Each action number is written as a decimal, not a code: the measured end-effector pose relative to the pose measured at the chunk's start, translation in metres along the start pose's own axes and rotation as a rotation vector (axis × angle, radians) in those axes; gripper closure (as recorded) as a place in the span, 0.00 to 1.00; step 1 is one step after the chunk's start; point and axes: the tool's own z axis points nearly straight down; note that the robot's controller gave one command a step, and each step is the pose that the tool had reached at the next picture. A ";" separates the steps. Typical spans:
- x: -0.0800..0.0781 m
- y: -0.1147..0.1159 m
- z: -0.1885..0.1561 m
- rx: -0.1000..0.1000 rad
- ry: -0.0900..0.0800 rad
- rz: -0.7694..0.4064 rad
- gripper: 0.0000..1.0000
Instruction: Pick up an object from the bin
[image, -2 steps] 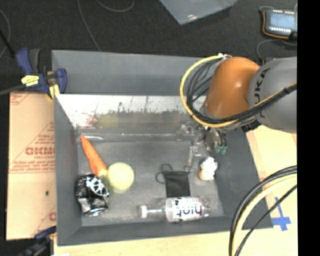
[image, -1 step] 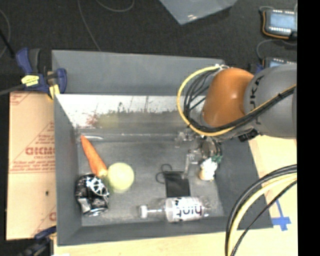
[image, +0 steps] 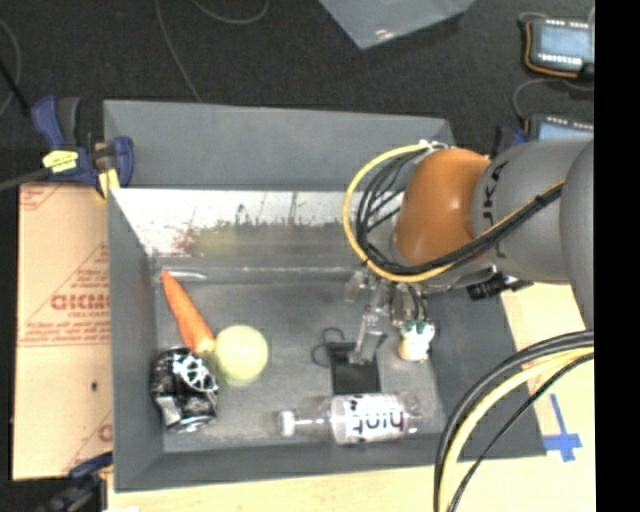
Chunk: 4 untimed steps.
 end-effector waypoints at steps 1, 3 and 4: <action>0.004 -0.005 0.014 0.001 -0.003 -0.040 0.00; 0.017 -0.008 0.040 0.000 -0.004 0.000 1.00; 0.017 -0.008 0.040 0.000 -0.004 -0.001 1.00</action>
Offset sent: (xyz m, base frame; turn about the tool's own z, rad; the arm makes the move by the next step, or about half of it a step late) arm -0.0192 -0.0046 -0.0414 0.0046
